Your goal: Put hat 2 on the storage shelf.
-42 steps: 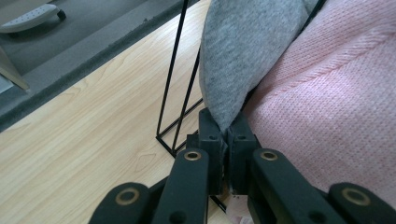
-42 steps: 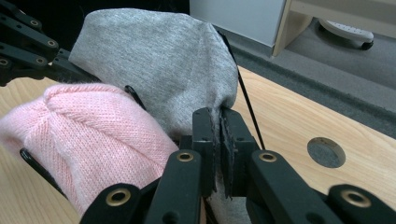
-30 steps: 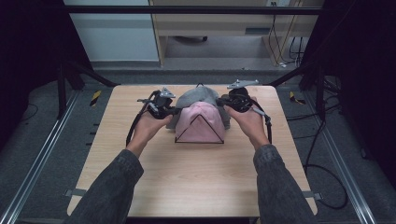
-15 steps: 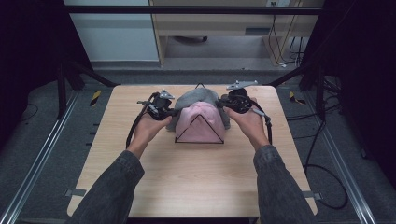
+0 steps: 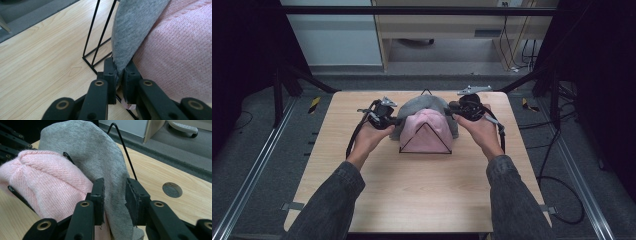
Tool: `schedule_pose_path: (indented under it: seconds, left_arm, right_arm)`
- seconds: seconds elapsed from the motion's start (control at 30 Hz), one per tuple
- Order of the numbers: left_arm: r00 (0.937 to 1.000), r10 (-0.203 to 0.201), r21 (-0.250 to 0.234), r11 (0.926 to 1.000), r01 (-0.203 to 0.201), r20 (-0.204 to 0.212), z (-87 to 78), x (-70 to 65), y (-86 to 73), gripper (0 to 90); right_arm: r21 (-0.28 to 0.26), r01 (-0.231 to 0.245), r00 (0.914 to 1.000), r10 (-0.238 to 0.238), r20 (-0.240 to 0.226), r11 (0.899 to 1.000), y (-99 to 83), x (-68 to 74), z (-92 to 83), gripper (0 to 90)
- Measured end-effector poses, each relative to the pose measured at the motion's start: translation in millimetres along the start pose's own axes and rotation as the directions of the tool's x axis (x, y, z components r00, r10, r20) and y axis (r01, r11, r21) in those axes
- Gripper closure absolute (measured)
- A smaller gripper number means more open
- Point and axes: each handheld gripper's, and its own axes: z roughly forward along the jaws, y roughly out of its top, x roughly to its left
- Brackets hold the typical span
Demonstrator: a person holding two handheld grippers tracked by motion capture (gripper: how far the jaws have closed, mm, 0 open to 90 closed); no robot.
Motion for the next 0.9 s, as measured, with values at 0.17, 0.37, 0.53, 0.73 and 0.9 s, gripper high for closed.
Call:
schedule_pose_path:
  seconds: [0.17, 0.37, 0.53, 0.73, 0.9]
  left_arm:
    - [0.9998, -0.011, -0.014, 0.9998, 0.011, -0.017, -2.0, 1.2, -3.6, 75.8]
    - [0.9993, -0.023, -0.028, 0.9994, 0.023, -0.028, -4.0, 0.6, -8.5, 68.6]
    - [0.9992, -0.010, -0.041, 0.9991, 0.009, -0.038, -10.0, 0.7, -9.0, 63.4]
    - [0.9987, -0.011, -0.056, 0.9984, 0.008, -0.051, -17.7, -0.2, -6.6, 54.7]
    - [0.9988, -0.002, -0.075, 0.9972, -0.002, -0.049, -25.7, -2.6, -3.3, 46.5]
  right_arm:
    - [0.000, 0.000, 0.9999, 0.000, 0.012, 1.000, -1.6, -0.9, -2.6, 62.5]
    - [0.002, -0.012, 0.9995, 0.012, 0.029, 1.000, -7.9, -1.6, -2.0, 55.4]
    - [-0.004, -0.020, 0.9987, 0.020, 0.047, 1.000, -9.3, -1.1, -1.8, 50.0]
    - [-0.012, -0.010, 0.9976, 0.011, 0.069, 1.000, -8.3, 0.1, -3.7, 44.9]
    - [-0.047, -0.012, 0.9958, 0.017, 0.090, 0.999, -4.8, 0.9, -10.2, 39.6]
